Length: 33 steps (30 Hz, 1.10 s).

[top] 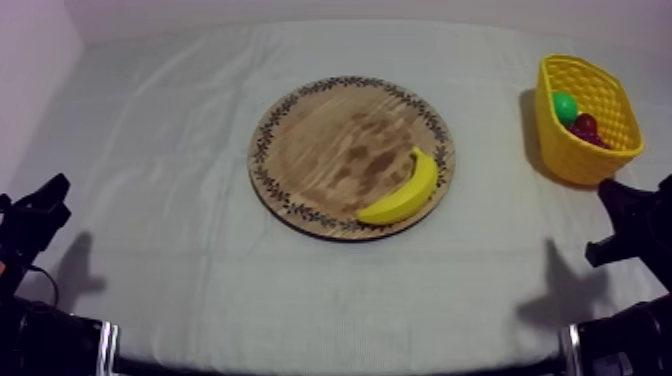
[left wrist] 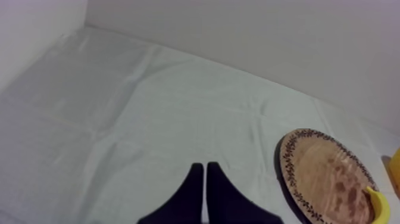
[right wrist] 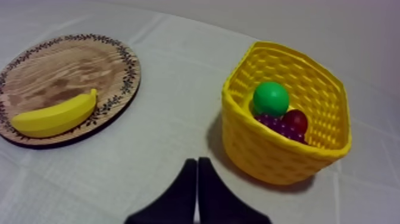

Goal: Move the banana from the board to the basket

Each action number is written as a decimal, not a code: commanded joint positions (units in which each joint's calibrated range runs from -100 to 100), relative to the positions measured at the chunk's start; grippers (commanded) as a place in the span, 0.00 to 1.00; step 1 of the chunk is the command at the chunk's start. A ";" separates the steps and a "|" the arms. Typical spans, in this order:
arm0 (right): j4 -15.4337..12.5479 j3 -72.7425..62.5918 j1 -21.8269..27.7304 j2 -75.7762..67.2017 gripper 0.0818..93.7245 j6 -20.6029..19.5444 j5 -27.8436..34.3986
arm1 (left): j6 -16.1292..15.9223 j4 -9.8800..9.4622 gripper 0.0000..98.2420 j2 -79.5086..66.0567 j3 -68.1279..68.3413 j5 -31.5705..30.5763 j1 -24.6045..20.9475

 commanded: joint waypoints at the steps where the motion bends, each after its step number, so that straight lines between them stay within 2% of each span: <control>1: -0.01 0.00 -0.01 0.02 0.00 0.00 -0.03 | 0.02 0.02 0.00 0.00 0.00 0.00 0.02; 7: -0.01 0.00 -0.01 0.02 0.00 0.09 -0.03 | 0.02 0.02 0.00 0.00 0.00 0.00 0.02; 13: -0.01 0.00 -0.08 0.02 0.00 3.32 -0.03 | 0.02 0.02 0.00 0.00 0.00 0.00 0.02; 20: 0.09 0.00 -0.09 0.02 0.00 2.65 -0.18 | 0.02 0.02 0.00 0.00 0.00 0.00 0.02; 25: 2.64 -1.81 -0.12 2.03 0.00 1.96 0.19 | 0.02 0.02 0.00 0.00 0.00 0.00 0.02; 29: 3.08 -9.40 -0.21 7.44 0.00 2.55 3.47 | 0.02 0.02 0.00 0.00 0.00 0.00 0.02; 33: 1.32 -21.19 -1.47 14.83 0.00 4.09 9.33 | 0.02 0.02 0.00 0.00 0.00 0.00 0.02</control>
